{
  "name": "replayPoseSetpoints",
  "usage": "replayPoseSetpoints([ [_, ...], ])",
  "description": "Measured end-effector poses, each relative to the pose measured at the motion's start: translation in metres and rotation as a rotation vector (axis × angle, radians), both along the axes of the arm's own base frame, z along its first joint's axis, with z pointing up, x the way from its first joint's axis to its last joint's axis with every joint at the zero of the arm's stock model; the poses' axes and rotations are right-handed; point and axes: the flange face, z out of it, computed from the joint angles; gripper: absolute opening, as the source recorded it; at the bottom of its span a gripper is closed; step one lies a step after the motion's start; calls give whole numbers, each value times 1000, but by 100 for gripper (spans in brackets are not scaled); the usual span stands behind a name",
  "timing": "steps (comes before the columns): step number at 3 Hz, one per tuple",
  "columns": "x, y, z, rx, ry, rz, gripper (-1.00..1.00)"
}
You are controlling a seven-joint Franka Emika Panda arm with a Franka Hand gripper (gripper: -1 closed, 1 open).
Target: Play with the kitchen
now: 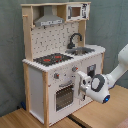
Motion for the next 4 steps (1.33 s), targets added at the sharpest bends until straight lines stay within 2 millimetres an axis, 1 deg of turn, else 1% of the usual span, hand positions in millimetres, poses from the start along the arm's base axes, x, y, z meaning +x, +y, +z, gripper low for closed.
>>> replayPoseSetpoints([
  [1, 12, -5, -3, -41, 44, 31, 100],
  [2, 12, 0, -2, -82, 75, 49, 100],
  [3, 12, 1, -2, -83, 76, 50, -100],
  [4, 4, 8, -3, -68, 81, 19, -100],
])
